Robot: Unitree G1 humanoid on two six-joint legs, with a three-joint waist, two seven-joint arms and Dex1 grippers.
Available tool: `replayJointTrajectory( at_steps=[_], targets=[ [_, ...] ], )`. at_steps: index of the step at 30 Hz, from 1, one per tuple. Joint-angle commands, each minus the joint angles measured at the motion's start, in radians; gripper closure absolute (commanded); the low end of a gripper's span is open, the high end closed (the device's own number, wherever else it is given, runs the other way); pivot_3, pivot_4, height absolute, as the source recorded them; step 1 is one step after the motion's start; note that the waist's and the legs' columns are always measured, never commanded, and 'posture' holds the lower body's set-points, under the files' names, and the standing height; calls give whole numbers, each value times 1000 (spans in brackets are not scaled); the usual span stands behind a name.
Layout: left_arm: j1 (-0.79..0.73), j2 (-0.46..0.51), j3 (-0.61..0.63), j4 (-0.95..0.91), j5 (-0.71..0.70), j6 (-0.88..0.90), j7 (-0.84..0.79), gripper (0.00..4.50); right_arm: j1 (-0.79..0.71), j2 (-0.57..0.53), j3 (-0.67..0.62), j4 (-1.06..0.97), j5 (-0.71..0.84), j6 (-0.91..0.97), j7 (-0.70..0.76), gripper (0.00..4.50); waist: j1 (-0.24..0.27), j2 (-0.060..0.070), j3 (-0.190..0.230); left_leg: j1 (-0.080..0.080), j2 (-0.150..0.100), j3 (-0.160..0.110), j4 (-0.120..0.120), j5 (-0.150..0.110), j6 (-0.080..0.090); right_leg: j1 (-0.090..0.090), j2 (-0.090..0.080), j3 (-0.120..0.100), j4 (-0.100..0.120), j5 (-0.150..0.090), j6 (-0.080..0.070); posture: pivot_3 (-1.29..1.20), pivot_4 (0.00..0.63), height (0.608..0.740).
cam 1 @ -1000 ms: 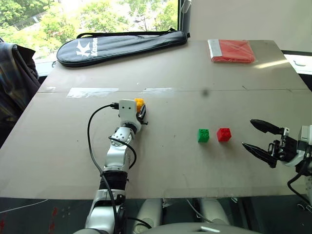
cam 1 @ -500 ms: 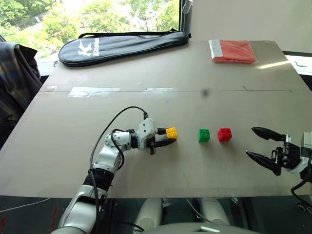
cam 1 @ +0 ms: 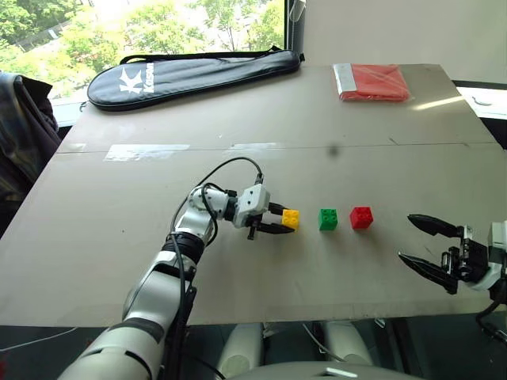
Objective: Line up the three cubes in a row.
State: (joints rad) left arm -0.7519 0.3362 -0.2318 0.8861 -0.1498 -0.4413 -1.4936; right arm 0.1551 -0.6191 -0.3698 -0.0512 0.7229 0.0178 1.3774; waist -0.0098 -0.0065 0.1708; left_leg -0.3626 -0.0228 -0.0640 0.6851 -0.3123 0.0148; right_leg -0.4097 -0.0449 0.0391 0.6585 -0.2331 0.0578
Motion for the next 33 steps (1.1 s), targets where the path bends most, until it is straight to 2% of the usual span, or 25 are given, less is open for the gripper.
replayJointTrajectory(
  at_steps=[1,10,11,12,14,16,26,33],
  targets=[
    [-4,-7,-6,26,45,-1,35,3224,18,-1,-34,-29,6,-27,2,0,1,0,0,0,0,0,0,0,0,0,0,0,0,0,0,0,150,740],
    [18,4,0,-8,40,47,23,3224,23,13,-18,-30,-2,-47,-9,0,0,0,0,2,0,-1,1,0,0,2,0,0,1,0,0,0,150,740],
    [21,5,0,-14,40,44,25,2189,22,13,-18,-30,-1,-46,-7,0,-1,0,0,2,0,-1,1,0,0,2,0,0,1,0,0,0,150,740],
    [21,6,2,-14,47,36,42,1684,20,11,-19,-28,0,-44,-6,0,-2,0,0,2,0,-1,1,0,0,2,0,0,1,0,0,0,150,740],
    [18,5,7,-9,63,21,73,993,14,8,-18,-21,0,-43,-3,0,-2,0,0,2,0,-1,1,0,0,2,0,0,1,0,0,0,150,740],
    [18,4,10,-8,72,9,98,23,12,7,-19,-16,-1,-43,1,0,-2,0,-1,2,0,-1,1,0,0,2,0,0,1,0,0,0,150,740],
    [47,-10,46,-36,49,19,167,23,4,8,-15,1,-7,-46,17,0,-2,0,-1,3,0,-1,1,0,0,2,0,0,2,0,0,0,150,740],
    [109,-22,50,-121,35,53,189,23,4,10,-11,4,-10,-47,22,0,-1,1,-1,2,0,-1,1,0,0,2,0,0,2,0,0,0,150,740]
  ],
)
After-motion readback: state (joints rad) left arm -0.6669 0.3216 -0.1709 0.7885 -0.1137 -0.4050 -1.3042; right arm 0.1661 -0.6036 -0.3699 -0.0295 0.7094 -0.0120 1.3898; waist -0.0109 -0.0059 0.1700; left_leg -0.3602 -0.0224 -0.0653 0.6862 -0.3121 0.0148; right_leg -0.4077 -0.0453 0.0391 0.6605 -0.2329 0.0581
